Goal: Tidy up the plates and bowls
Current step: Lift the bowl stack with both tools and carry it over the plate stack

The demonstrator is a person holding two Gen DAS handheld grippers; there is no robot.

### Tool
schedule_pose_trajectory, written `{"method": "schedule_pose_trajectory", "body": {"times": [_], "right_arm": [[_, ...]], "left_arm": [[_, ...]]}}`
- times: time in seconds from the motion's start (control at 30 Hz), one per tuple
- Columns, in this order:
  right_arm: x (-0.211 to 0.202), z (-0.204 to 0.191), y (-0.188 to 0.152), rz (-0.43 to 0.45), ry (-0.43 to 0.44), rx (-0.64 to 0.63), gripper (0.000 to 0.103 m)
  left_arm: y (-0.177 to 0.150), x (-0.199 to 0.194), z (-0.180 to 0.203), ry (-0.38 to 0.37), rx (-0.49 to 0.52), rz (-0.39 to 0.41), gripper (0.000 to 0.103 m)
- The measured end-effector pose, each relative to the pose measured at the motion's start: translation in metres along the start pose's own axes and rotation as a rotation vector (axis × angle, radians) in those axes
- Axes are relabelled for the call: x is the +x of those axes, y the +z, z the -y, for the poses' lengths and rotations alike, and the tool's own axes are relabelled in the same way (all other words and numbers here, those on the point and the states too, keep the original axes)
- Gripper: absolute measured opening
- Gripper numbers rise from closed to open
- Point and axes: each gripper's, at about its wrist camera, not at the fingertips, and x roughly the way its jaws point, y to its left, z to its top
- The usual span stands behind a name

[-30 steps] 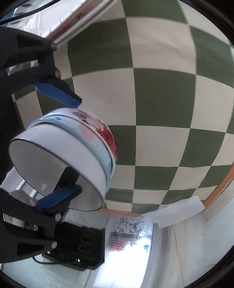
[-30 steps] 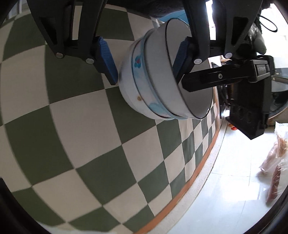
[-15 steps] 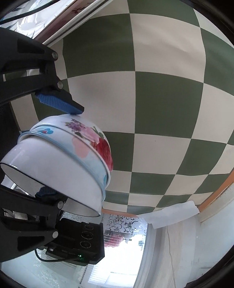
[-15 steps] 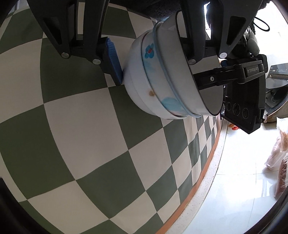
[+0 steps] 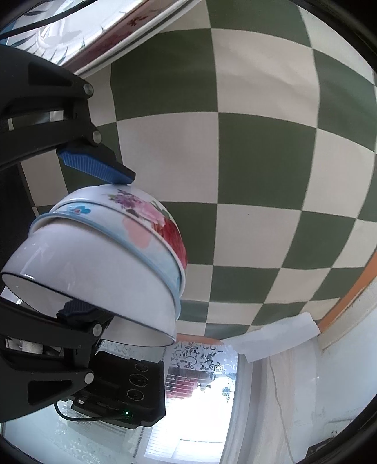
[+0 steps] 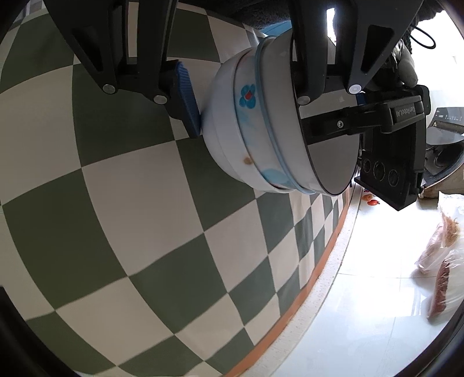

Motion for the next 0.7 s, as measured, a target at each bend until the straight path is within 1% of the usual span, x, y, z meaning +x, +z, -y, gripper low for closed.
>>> {"method": "schedule_pose_trajectory", "body": {"times": [0.17, 0.37, 0.53, 0.7], "right_arm": [[-0.011, -0.007, 0.001, 0.004, 0.004, -0.014, 0.048], [-0.009, -0.04, 0.001, -0.008, 0.001, -0.063, 0.048], [0.003, -0.078, -0.002, -0.04, 0.007, -0.12, 0.047], [0.029, -0.127, -0.011, -0.095, 0.009, -0.2, 0.047]], "left_arm": [[-0.002, -0.013, 0.002, 0.004, 0.0, 0.014, 0.067], [-0.008, -0.041, -0.007, 0.006, -0.017, 0.053, 0.067], [-0.02, -0.075, -0.029, 0.003, -0.064, 0.106, 0.067], [-0.039, -0.11, -0.066, 0.004, -0.127, 0.158, 0.067]]}}
